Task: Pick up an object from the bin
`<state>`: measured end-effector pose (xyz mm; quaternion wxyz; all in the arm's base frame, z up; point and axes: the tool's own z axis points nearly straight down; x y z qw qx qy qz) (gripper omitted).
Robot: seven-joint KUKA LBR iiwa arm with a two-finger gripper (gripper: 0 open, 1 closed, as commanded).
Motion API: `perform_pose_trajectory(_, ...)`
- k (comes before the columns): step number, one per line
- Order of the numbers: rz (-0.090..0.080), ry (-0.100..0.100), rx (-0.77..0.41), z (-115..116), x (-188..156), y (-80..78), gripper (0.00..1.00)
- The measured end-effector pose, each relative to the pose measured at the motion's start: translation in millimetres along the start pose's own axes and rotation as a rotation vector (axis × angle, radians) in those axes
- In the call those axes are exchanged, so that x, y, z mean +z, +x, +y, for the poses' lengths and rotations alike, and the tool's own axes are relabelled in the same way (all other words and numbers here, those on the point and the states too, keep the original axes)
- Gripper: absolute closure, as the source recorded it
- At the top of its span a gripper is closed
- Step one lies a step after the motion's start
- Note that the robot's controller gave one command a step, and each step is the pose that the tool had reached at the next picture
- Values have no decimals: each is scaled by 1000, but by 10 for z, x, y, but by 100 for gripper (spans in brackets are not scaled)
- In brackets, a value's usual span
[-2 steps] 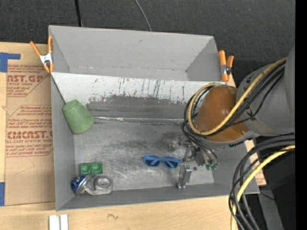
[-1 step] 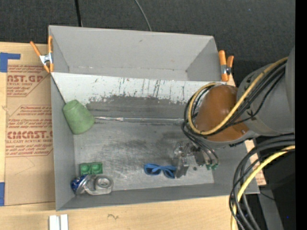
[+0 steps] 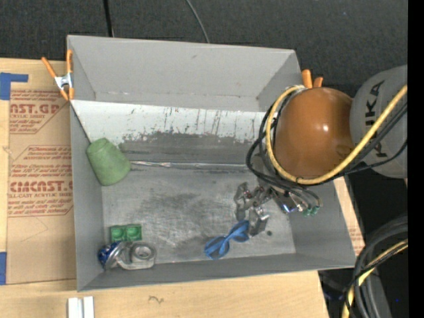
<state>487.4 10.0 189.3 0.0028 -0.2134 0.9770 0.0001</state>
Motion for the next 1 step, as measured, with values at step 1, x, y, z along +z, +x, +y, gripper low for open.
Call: perform_pose_trajectory(1, 0, 1, -224, -161, -481, -84, 100)
